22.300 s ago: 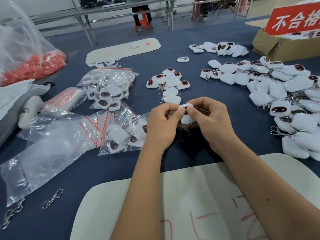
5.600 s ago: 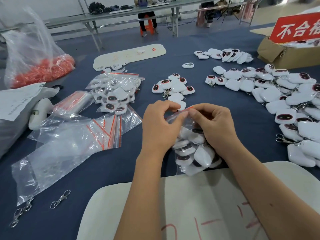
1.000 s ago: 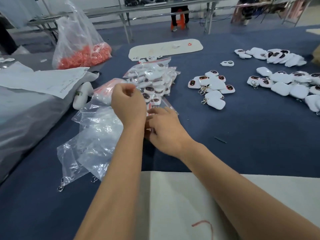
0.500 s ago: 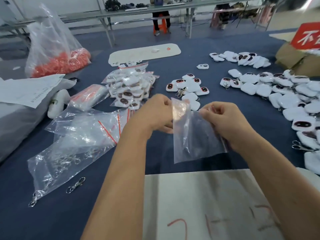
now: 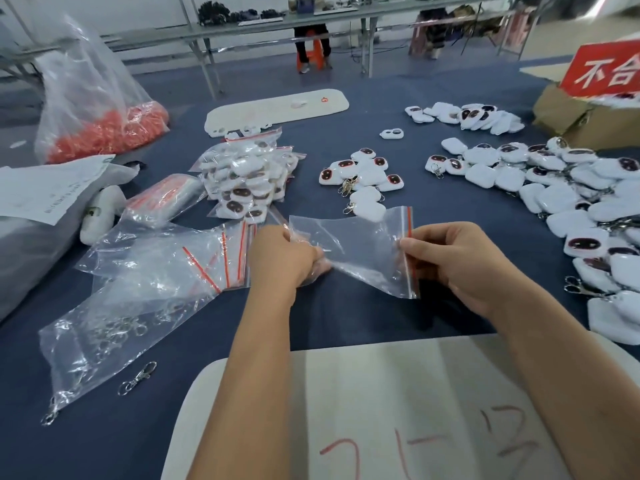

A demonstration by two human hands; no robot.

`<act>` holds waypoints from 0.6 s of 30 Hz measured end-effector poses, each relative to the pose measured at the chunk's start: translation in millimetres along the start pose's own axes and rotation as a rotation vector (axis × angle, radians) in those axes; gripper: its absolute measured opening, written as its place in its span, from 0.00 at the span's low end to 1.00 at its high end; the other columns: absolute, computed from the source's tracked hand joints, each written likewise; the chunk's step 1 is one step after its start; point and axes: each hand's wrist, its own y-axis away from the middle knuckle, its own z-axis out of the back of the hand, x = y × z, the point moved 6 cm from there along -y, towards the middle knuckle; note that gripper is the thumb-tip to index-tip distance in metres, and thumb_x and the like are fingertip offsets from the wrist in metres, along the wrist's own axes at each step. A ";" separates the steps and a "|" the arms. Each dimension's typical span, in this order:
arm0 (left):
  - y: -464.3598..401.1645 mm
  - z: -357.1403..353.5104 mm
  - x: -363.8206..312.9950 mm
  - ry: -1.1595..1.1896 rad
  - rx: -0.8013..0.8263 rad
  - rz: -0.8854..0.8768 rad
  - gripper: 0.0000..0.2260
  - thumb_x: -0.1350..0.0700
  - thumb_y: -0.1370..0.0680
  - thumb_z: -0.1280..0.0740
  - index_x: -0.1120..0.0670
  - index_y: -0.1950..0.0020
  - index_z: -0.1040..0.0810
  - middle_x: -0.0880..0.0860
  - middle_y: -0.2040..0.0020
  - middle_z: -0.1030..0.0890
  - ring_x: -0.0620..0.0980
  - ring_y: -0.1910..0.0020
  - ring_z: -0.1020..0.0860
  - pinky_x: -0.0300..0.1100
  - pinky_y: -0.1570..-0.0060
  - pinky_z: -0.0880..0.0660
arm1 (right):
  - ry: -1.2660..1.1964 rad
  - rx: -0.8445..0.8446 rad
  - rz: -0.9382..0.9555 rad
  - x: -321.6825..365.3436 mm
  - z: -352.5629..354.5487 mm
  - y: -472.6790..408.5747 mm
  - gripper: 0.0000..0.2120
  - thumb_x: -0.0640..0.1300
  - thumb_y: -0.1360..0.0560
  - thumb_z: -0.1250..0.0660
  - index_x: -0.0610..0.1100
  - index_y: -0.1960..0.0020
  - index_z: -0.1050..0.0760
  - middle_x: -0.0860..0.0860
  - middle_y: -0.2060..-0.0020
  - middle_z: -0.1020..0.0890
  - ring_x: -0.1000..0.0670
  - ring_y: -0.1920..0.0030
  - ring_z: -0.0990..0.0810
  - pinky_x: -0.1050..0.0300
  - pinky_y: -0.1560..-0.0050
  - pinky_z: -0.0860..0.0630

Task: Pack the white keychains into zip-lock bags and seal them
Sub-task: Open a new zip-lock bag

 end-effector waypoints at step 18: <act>36.5 -72.0 -13.1 -0.113 0.143 -0.459 0.17 0.54 0.19 0.31 0.61 0.66 0.22 0.56 0.72 0.21 0.49 0.75 0.25 0.41 0.72 0.27 | 0.608 -0.129 0.199 5.2 -15.7 -2.6 0.16 0.51 0.27 0.20 0.46 0.67 0.21 0.51 0.75 0.18 0.58 0.77 0.25 0.67 0.74 0.30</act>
